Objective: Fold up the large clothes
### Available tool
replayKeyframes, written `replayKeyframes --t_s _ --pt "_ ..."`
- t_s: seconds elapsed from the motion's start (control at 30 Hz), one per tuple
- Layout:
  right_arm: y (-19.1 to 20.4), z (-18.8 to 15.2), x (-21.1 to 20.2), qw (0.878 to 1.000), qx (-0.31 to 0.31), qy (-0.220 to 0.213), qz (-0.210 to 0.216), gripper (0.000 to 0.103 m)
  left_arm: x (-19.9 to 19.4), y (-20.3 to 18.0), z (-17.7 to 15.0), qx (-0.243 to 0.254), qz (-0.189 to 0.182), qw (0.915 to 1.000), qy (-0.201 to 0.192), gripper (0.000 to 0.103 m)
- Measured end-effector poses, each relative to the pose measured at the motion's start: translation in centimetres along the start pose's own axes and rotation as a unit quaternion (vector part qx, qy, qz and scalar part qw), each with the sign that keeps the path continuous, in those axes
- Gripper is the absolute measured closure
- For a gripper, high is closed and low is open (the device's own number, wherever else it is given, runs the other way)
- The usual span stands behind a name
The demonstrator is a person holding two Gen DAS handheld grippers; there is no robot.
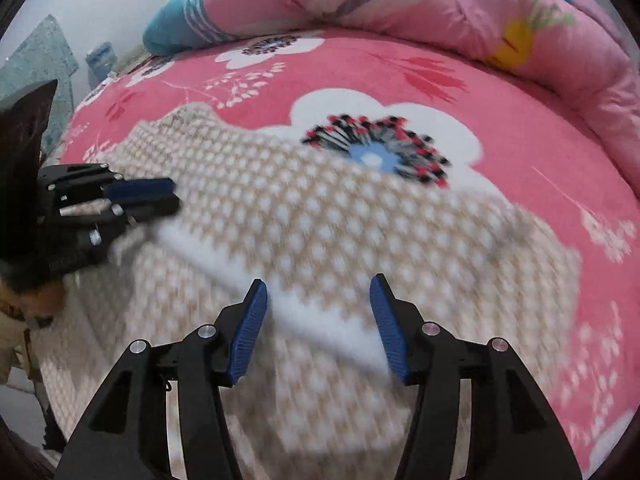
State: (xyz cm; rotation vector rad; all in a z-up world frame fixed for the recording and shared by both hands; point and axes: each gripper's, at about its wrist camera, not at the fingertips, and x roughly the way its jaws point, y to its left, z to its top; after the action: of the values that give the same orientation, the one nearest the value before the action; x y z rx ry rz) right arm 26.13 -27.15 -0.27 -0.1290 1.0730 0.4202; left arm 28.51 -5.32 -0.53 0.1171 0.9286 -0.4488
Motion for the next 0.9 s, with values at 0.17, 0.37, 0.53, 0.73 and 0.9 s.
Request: replayKeyframes --t_s 0.17,0.37,0.53,0.73,0.9 --pt "1.9 -1.4 -4.2 0.997 -0.016 0.006 -0.079 0.041 -3.1 1.2 -1.8 -0.05 0.007 0.9987 -0.006 0.069" --pt "5.1 -4.4 -11.0 0.997 -0.018 -0.062 -0.043 0.018 -8.6 0.2 -5.6 -0.084 0.021 0.9955 -0.039 0.036" --pt "8.8 -7.7 -11.5 0.997 -0.033 -0.065 -0.018 0.014 -10.6 -1.5 -9.1 -0.094 0.073 0.9925 -0.027 0.019" --pt "10.4 -11.3 -10.0 0.999 0.006 -0.053 -0.005 0.013 -10.2 -2.5 -13.2 -0.128 0.073 0.9891 -0.003 0.016" --pt "9.0 -14.1 -5.7 0.997 0.076 0.005 -0.003 0.013 -8.3 -3.6 -15.2 -0.119 0.107 0.987 0.011 0.015"
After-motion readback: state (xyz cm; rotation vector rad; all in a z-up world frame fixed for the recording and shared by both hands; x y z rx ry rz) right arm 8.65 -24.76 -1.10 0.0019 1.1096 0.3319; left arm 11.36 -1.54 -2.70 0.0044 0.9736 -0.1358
